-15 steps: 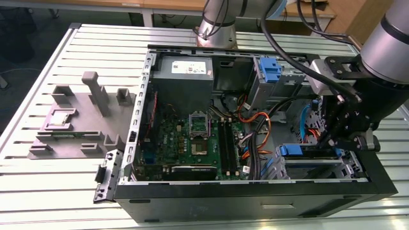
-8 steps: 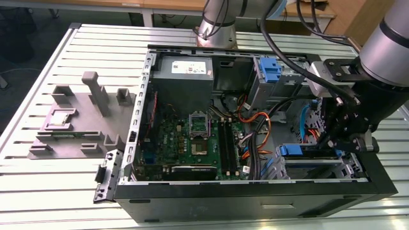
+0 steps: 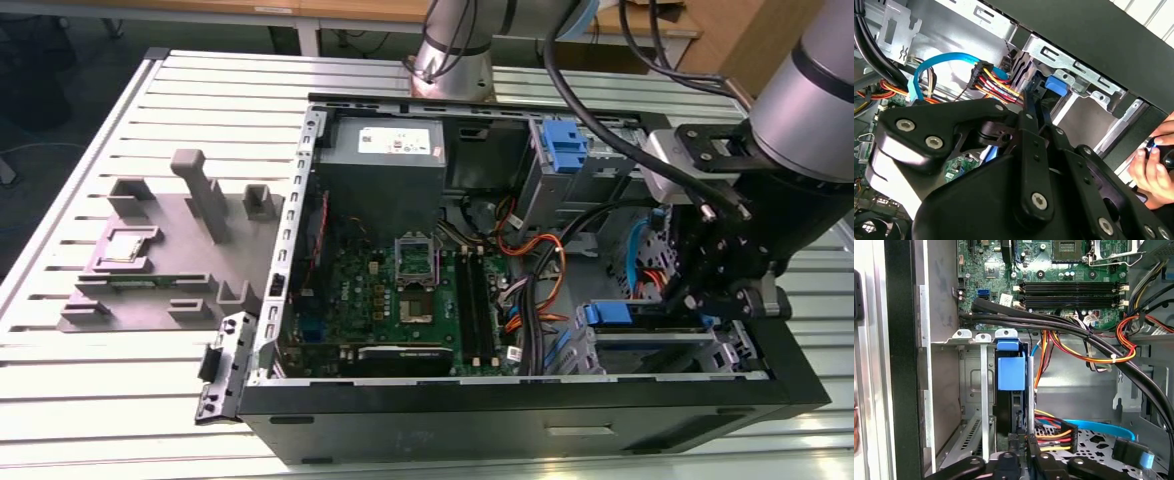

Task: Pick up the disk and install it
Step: 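Insert the first disk wire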

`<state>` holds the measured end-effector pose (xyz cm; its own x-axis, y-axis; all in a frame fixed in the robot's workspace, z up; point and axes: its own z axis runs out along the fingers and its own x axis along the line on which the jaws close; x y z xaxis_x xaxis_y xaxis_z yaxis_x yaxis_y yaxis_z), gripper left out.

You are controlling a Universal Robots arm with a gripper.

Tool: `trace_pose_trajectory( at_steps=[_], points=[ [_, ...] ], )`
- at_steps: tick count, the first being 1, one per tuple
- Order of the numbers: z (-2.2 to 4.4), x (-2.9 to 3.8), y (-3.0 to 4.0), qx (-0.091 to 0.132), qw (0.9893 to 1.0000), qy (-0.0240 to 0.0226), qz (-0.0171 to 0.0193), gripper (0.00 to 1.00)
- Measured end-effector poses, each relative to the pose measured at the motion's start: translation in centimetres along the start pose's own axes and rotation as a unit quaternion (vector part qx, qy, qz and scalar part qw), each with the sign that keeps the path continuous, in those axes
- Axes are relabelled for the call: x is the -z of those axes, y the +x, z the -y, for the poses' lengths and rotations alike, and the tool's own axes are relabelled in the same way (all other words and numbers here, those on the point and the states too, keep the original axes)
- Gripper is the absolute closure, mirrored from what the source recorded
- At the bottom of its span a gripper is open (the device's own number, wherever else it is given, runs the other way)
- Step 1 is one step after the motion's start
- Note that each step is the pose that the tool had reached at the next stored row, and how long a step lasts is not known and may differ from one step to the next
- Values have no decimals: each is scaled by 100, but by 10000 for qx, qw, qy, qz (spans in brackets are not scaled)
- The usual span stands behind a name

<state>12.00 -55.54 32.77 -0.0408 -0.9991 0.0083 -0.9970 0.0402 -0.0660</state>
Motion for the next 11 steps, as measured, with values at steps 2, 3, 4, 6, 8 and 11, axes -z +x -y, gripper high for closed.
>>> trace_pose_trajectory(
  at_steps=[2, 3, 4, 6, 8, 11],
  points=[
    [0, 1, 0, 0, 10000, 0, -2, 76],
    [1, 8, 1, 0, 10000, 0, -4, 76],
    [2, 20, 1, 0, 10000, 0, -5, 76],
    [4, 58, 1, 0, 10000, -1, -1, 76],
    [7, 103, 1, 0, 10000, -1, -2, 76],
    [9, 135, 2, 0, 10000, -3, 0, 76]
  ],
)
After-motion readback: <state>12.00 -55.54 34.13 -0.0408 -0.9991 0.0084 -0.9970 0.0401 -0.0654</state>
